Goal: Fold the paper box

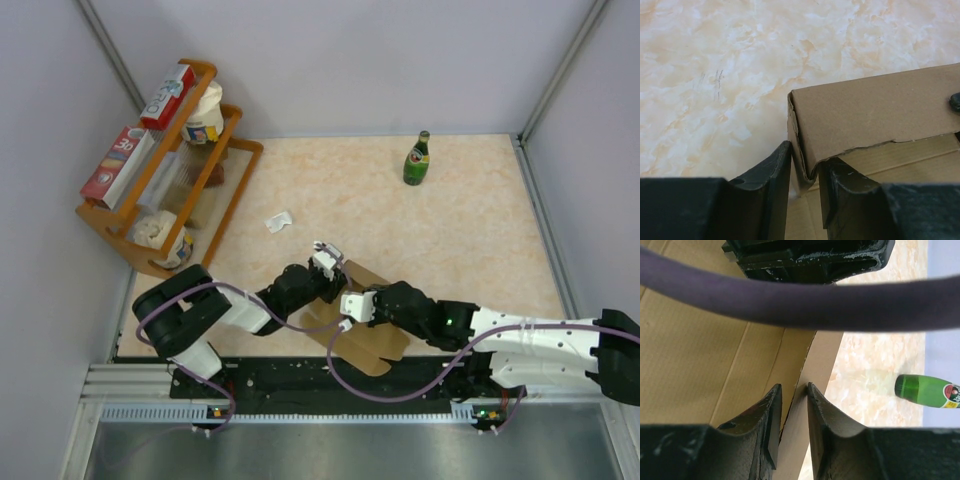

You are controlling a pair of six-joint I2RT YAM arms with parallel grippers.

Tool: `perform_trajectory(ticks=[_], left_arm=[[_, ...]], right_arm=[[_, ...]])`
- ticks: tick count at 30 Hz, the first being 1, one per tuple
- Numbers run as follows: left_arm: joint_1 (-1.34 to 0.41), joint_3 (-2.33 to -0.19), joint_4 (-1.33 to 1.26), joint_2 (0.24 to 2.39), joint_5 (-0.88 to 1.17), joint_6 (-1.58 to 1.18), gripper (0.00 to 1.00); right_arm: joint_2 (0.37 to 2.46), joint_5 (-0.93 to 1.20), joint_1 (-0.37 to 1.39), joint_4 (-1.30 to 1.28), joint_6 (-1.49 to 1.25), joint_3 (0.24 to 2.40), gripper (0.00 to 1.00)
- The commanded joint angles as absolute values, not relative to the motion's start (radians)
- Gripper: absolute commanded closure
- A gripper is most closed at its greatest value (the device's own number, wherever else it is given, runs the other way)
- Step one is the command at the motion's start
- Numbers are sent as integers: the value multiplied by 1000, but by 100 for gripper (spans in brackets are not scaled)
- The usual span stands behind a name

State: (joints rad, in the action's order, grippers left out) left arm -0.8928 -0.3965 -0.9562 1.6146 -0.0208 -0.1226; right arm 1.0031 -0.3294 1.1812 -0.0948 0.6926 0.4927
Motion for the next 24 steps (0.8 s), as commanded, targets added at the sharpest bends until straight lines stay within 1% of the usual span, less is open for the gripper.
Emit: perform_trajectory(ticks=[1, 6, 12, 14, 18, 24], left_arm=[[-910, -417, -945, 1574, -55, -112, 66], [-917, -411, -936, 1562, -66, -114, 60], [-919, -425, -904, 1560, -69, -113, 56], [-919, -431, -899, 1560, -71, -114, 61], [-922, -445, -887, 1574, -72, -117, 66], [-931, -462, -867, 1583, -87, -114, 77]], right_arm=[[999, -293, 1198, -67, 649, 548, 73], [1008, -285, 1197, -64, 621, 542, 71], [991, -268, 1197, -72, 601, 523, 69], [982, -265, 1198, -74, 598, 520, 69], [966, -259, 1198, -84, 595, 520, 68], [939, -236, 1198, -94, 580, 517, 66]])
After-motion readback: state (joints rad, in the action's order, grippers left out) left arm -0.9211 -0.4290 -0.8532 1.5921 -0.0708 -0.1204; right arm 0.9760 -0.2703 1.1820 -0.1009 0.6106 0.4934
